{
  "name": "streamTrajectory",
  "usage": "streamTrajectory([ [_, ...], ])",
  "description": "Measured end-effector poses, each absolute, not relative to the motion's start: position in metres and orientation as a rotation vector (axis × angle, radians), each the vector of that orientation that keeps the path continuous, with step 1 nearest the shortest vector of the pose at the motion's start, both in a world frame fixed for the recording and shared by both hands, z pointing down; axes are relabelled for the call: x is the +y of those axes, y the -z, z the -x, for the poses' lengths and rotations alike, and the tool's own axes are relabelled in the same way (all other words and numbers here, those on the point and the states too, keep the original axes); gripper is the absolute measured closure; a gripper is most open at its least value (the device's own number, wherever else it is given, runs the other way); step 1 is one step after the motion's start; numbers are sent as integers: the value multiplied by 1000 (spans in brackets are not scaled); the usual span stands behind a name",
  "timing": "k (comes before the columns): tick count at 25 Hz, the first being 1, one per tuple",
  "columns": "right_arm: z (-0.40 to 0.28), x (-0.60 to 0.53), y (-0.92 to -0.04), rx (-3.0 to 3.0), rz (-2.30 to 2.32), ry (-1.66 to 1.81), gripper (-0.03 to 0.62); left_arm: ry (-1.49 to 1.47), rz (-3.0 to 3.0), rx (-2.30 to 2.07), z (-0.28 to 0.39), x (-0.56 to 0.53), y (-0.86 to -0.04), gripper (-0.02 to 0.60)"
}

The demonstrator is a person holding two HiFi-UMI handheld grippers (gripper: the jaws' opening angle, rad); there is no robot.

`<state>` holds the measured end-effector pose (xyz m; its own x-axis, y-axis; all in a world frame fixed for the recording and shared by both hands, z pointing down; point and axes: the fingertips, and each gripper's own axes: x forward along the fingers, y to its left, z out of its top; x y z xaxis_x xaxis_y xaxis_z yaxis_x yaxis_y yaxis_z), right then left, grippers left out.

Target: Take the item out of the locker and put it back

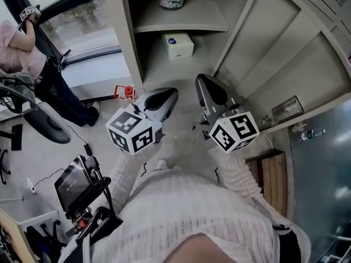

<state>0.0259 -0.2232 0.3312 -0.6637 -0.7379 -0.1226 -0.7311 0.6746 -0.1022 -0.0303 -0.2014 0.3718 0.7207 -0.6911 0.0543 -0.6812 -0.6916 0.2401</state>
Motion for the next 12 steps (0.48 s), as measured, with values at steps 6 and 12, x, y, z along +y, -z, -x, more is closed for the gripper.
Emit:
streamTrajectory([
  [6, -15, -202, -338, 2744, 1115, 68, 594, 73, -2673, -1084, 36, -199, -373, 574],
  [12, -10, -198, -355, 2790, 1110, 121, 594, 97, -2664, -1093, 37, -199, -372, 574],
])
